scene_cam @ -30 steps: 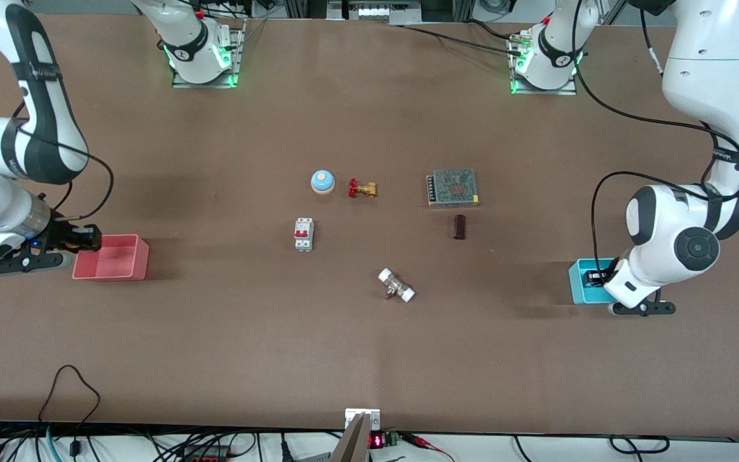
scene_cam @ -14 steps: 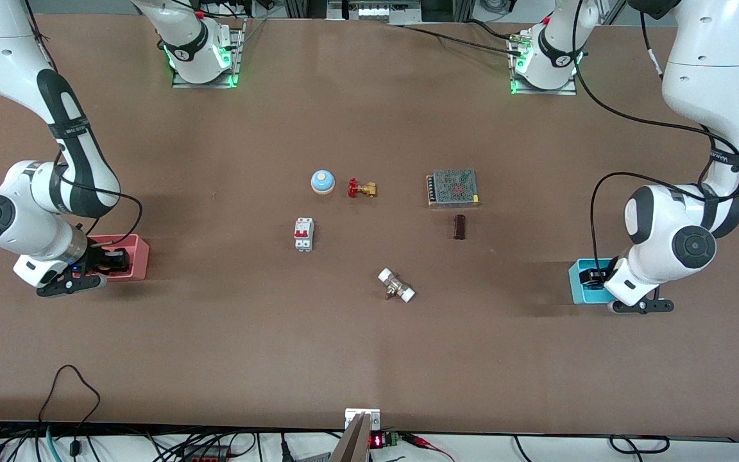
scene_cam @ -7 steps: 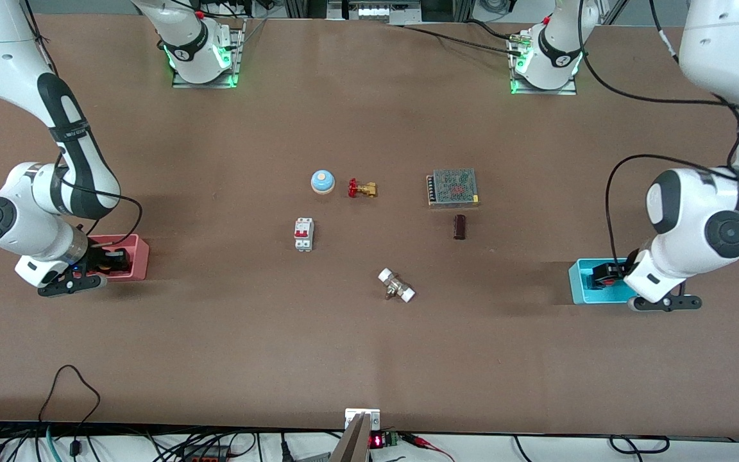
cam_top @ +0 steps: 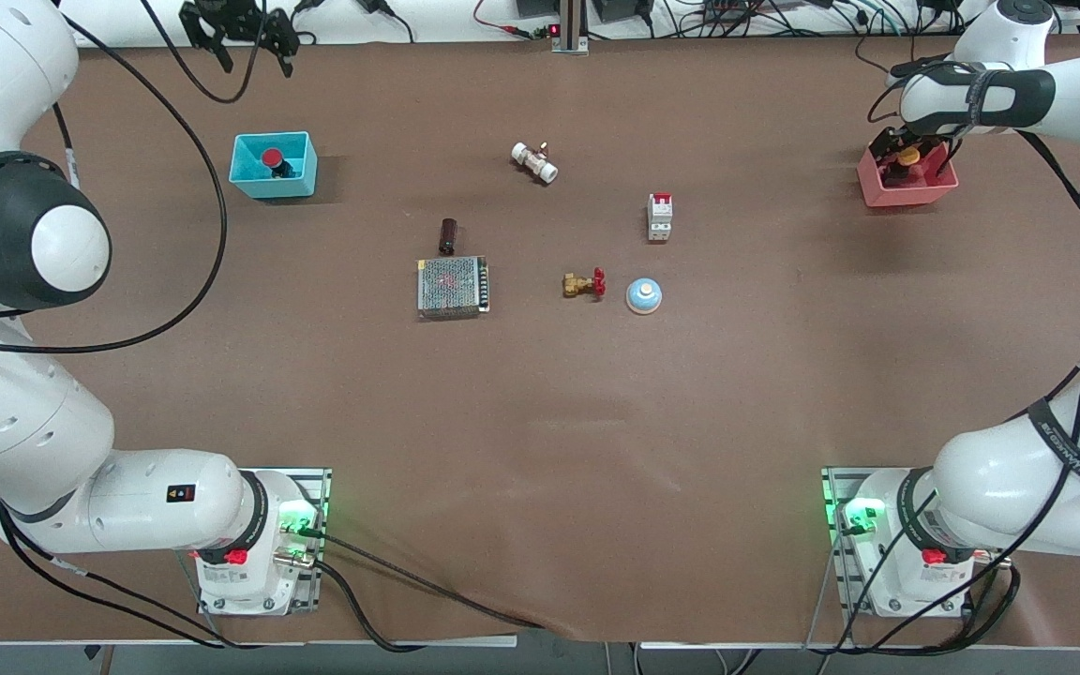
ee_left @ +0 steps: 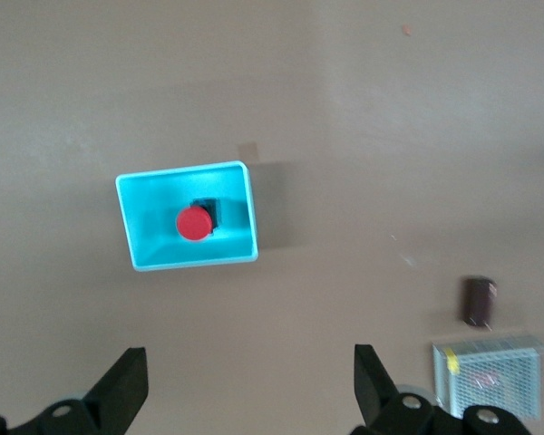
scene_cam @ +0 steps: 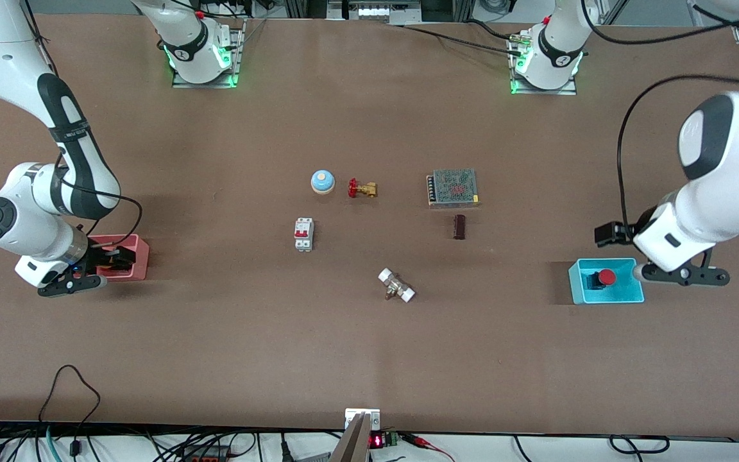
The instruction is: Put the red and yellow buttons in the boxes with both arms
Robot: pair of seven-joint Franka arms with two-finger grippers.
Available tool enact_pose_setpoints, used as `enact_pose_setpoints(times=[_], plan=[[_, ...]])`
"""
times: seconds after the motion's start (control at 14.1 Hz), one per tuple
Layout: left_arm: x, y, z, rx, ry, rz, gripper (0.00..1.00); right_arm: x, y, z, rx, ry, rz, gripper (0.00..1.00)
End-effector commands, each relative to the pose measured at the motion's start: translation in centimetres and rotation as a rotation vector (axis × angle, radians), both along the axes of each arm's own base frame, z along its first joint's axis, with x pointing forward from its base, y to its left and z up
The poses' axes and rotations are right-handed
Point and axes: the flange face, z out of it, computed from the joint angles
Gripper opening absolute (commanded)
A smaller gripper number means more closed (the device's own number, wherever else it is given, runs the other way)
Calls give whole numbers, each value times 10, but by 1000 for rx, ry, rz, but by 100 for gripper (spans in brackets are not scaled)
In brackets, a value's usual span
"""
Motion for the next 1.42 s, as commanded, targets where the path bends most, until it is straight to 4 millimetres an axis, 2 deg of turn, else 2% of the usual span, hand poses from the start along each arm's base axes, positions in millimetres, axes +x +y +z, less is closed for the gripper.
enact_pose_setpoints(times=[0.0, 0.14, 0.21, 0.28, 0.43, 0.5, 0.64, 0.71, 0.78, 0.92, 0.99, 1.13, 1.35], plan=[[-6, 9, 48, -32, 51, -79, 100, 3, -1, 34, -6, -27, -1, 100], [-8, 13, 60, -44, 50, -85, 100, -6, 1, 81, -10, 24, -12, 100], [-7, 13, 67, -61, 34, -88, 100, -11, 6, 112, -15, 44, -14, 100], [-4, 25, 83, -59, -6, -66, 100, -18, 14, 140, -20, 63, -9, 100], [-2, 21, 97, 45, -42, -79, 100, -29, 44, 193, -34, 72, -1, 100], [-2, 27, 97, 83, -43, -73, 100, -35, 60, 220, -39, 60, -22, 100], [-9, 40, 102, -2, -43, -38, 100, -49, 95, 260, -48, 56, -97, 100], [-17, 52, 103, -37, -58, -12, 100, -57, 105, 281, -55, 65, -115, 100], [-30, 54, 96, -33, -97, -7, 100, -62, 120, 303, -56, 66, -109, 100], [-75, 52, 90, -2, -180, -3, 100, -66, 138, 338, -22, 72, -159, 100], [-87, 50, 91, 4, -172, -3, 100, -69, 148, 348, -2, 79, -188, 100], [-99, 46, 94, -56, -73, 14, 100, -69, 153, 353, 37, 87, -224, 100], [-99, 44, 100, -89, -51, 23, 100, -68, 149, 352, 37, 95, -226, 100]])
